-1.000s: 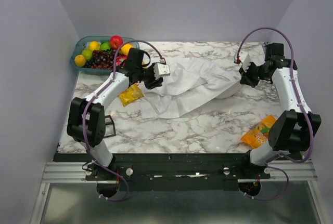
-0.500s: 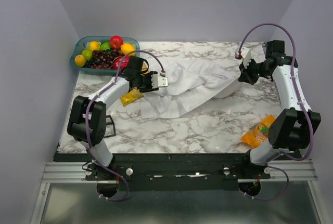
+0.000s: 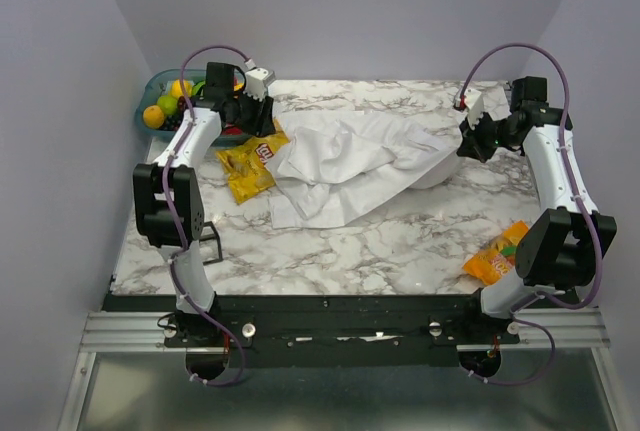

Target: Remove the brooch from the garment

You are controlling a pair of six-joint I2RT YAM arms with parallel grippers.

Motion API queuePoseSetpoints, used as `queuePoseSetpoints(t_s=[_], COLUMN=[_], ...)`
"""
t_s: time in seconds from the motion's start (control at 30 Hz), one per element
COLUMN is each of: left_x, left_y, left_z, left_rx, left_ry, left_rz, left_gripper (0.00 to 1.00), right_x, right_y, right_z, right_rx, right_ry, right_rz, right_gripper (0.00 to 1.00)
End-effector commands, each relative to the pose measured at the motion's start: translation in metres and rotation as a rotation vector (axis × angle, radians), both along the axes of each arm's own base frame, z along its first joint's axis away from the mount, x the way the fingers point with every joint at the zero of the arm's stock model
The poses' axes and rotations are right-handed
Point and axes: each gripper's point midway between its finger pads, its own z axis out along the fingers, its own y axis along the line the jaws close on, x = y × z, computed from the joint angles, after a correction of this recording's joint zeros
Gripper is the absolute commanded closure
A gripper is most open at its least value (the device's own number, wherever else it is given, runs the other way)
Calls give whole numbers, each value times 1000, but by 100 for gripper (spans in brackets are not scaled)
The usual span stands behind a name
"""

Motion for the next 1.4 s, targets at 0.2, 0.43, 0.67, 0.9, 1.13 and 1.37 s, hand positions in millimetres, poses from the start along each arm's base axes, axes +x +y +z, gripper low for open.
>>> queuePoseSetpoints(t_s=[0.2, 0.43, 0.67, 0.9, 1.13, 1.37], left_x=[-51, -52, -64, -70, -72, -123], left_y=[-37, -38, -46, -44, -4, 45], left_z=[-30, -50, -64, -76, -23, -56], left_rx=[-211, -181, -156, -92, -116, 66], left_ry=[366, 426, 491, 504, 292, 351], left_rz=[48, 86, 62, 35, 80, 62], left_gripper=[44, 44, 48, 86, 100, 72], right_x=[8, 11, 10, 11, 32, 33], right_y=[5, 6, 7, 8, 2, 8], right_z=[10, 12, 11, 11, 32, 23], right_rx=[40, 48, 56, 63, 99, 119], right_ry=[-26, -32, -29, -28, -70, -41], right_rz=[-6, -9, -12, -19, -129, -87], right_gripper=[98, 97, 98, 98, 99, 99])
